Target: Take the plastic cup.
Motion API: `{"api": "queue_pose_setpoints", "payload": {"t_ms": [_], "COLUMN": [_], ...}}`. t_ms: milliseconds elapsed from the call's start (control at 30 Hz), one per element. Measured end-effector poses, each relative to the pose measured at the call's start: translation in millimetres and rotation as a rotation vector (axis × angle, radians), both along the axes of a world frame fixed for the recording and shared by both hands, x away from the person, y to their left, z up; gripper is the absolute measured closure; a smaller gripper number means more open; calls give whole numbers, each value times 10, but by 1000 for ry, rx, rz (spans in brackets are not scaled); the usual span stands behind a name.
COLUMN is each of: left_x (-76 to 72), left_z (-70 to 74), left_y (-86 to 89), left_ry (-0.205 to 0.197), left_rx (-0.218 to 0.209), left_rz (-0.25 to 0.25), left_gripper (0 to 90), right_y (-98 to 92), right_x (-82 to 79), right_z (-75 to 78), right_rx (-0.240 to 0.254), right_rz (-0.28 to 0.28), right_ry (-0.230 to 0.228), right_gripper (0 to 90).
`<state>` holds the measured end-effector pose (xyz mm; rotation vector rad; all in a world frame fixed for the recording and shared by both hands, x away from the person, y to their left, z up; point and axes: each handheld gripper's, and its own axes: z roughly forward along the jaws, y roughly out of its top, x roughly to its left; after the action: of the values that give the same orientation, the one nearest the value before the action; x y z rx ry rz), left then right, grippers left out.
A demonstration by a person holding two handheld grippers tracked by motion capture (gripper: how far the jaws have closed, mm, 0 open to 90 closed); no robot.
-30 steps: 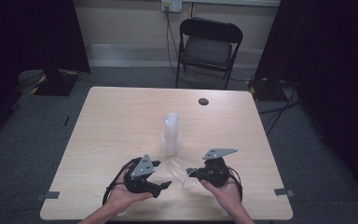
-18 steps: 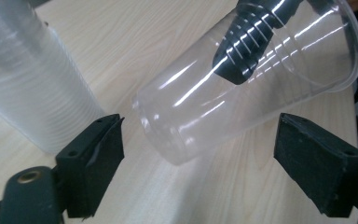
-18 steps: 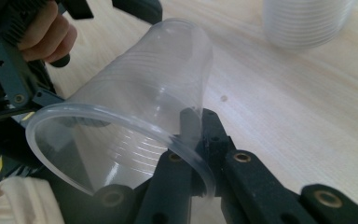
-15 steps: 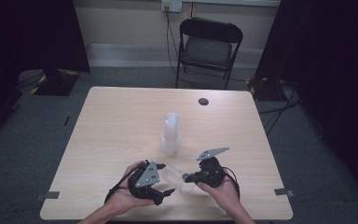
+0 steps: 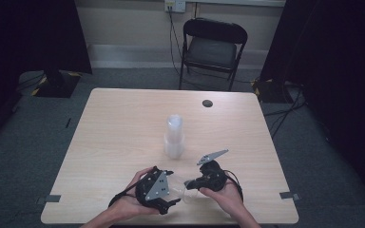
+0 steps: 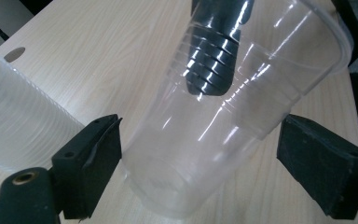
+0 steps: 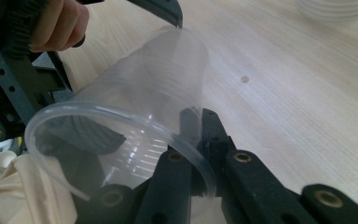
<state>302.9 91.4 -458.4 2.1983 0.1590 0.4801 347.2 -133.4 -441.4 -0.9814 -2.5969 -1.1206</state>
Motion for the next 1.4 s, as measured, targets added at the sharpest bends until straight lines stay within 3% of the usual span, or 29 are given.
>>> {"api": "queue_pose_setpoints", "payload": {"t_ms": [533, 667, 767, 933, 1133, 1400], "left_x": [-55, -93, -110, -121, -130, -113], "left_z": [-14, -17, -10, -14, -5, 7], "left_y": [-120, -174, -204, -221, -229, -212], "left_ry": [-64, -55, -76, -64, -80, -60], "left_rx": [31, 21, 11, 8, 16, -17], "left_rz": [-19, -42, -49, -59, -58, -39], "left_gripper": [189, 209, 230, 241, 257, 299], "right_y": [81, 114, 129, 172, 180, 159], "right_x": [32, 27, 23, 6, 10, 18], "right_z": [-48, -62, -71, -81, -91, -93], "right_rx": [41, 27, 25, 19, 18, 46], "right_rz": [-31, -36, -39, -41, -54, -60], "right_ry": [62, 71, 77, 80, 96, 90], "right_gripper": [889, 880, 888, 889, 889, 847]}}
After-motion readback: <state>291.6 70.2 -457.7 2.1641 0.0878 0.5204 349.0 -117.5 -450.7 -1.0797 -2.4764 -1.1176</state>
